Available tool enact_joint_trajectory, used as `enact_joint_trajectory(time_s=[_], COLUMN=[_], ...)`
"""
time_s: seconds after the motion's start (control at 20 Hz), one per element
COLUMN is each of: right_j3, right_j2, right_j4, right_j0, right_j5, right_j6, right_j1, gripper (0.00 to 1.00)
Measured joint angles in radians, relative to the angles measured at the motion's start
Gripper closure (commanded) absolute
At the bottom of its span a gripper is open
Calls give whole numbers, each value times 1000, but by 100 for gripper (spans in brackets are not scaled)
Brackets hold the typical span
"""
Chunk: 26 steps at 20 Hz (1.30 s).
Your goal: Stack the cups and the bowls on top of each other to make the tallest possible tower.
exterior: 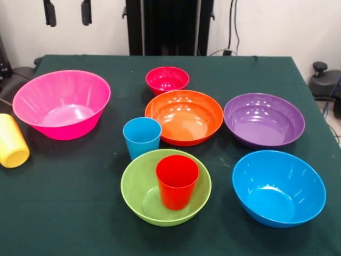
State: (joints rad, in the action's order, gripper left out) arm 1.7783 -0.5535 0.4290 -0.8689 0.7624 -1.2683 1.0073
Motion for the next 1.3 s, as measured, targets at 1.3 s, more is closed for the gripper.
enact_joint_trajectory(time_s=[1.3], right_j3=[9], right_j2=[49], right_j4=[-47], right_j0=[92], right_j5=[-153], right_j6=[0], right_j1=[-128], gripper=[0])
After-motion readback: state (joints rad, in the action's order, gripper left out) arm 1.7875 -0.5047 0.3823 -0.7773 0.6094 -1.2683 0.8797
